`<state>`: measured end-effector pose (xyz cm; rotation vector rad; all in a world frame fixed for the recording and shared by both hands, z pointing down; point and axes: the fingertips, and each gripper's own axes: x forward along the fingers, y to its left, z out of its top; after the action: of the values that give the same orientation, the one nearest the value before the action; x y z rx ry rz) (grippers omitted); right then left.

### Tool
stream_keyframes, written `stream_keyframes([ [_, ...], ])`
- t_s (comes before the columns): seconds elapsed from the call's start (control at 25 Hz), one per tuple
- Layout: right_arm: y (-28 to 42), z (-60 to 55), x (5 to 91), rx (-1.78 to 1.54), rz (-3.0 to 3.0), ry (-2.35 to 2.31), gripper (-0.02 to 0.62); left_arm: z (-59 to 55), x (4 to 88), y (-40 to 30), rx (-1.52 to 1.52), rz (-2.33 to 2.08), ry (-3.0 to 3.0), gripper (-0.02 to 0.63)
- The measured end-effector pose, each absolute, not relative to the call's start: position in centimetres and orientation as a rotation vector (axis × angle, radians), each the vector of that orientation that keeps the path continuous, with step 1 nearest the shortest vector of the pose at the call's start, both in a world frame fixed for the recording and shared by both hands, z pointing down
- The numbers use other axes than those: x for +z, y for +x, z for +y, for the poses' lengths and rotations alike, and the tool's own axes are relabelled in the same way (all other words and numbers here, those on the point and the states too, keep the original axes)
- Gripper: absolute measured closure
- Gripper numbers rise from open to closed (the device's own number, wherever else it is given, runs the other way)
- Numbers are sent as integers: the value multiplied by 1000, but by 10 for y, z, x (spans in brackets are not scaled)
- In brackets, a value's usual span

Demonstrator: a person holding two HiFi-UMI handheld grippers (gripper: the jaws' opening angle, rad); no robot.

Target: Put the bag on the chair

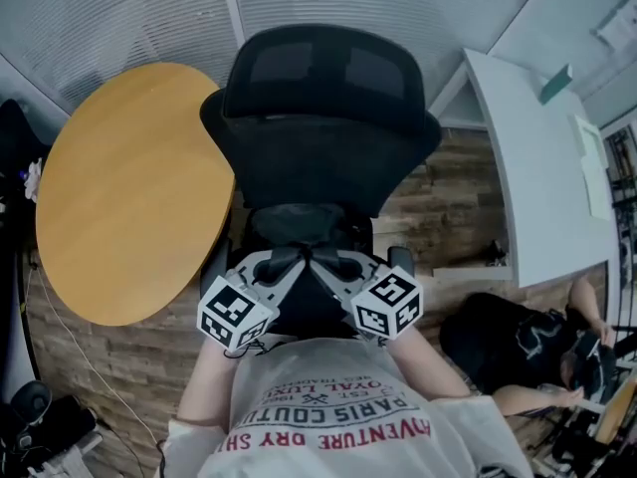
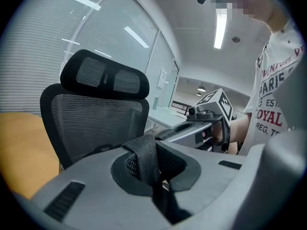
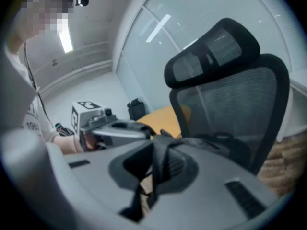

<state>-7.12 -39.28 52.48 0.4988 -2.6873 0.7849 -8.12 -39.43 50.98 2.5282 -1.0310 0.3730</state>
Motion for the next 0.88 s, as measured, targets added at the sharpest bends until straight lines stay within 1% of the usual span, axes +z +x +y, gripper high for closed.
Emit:
stream_keyframes([
  [0.48,-65,-454,539,733,-2685,491,548,-463,523,-79,348,-1017,2514,565],
  [0.72,-57,-466,566,668,-2643,537,548,-472,546,-78,169,-929,2370,565],
  [0.88,-56,-456,602,639,-2557,518,548,-462,577,-72,220,-879,2343,565],
])
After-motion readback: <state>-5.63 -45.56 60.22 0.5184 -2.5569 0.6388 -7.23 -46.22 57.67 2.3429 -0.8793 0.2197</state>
